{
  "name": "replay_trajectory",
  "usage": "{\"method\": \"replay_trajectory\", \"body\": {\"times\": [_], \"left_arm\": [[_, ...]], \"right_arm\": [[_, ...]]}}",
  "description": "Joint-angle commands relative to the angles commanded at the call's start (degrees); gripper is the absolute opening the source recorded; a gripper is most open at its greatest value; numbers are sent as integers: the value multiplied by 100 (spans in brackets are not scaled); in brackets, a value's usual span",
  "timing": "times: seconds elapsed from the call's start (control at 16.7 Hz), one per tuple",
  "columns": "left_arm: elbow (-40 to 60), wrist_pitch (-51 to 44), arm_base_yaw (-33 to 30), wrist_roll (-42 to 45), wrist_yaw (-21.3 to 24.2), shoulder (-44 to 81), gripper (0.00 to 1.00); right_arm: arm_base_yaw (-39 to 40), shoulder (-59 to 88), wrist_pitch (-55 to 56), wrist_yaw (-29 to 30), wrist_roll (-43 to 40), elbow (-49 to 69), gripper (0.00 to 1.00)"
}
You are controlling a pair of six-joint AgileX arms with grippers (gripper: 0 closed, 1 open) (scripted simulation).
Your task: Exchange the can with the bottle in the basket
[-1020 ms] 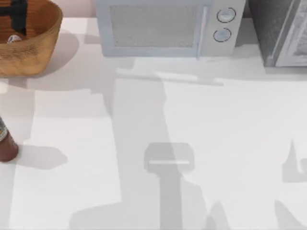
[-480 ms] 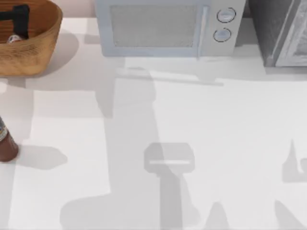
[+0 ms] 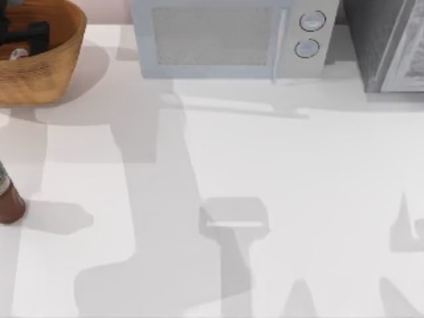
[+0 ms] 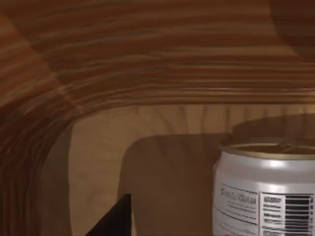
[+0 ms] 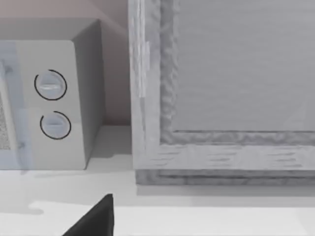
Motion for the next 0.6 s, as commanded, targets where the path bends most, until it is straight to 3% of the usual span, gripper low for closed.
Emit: {"method": "replay_trajectory", "body": {"times": [0.3,0.6], "left_arm": [[-36,109,-12,-11,-2,72,100],[-36,109,-12,-11,-2,72,62]], "right_arm": [[0,0,0,0,0,0,100],[0,0,0,0,0,0,100]]}}
